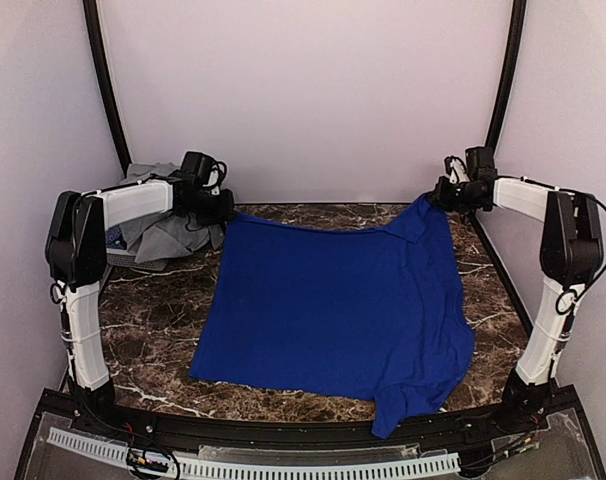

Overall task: Fold and stack the mixed laundry pile
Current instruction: Flatten out the crumpled T-shirt at the center of the board, then fold the flattened T-shirt at the center of the board.

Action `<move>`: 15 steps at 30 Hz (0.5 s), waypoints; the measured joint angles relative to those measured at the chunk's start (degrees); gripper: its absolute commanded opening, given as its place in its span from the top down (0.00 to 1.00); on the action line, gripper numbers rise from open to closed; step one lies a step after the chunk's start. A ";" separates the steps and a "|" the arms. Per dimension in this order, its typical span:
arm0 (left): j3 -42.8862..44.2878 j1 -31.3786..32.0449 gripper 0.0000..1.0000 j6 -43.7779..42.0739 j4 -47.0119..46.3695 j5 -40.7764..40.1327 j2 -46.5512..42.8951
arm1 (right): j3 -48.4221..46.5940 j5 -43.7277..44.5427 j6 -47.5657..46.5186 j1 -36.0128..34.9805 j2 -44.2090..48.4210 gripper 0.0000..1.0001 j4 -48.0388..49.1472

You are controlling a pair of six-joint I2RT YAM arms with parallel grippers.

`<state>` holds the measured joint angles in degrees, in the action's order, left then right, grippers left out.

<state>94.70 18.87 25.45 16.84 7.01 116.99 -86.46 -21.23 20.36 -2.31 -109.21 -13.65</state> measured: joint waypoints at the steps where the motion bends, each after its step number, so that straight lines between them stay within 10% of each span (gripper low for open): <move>1: 1.31 -0.33 1.00 -0.04 0.04 0.17 0.68 | -1.07 -0.24 0.09 0.00 -0.76 1.00 -0.04; 15: 3.69 -0.98 1.00 -3.06 5.31 3.85 2.47 | 9.42 -6.45 4.00 0.00 4.02 1.00 0.31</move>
<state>98.39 17.89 22.39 22.15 10.85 119.46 -77.03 -27.68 24.36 -2.31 -105.19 -13.34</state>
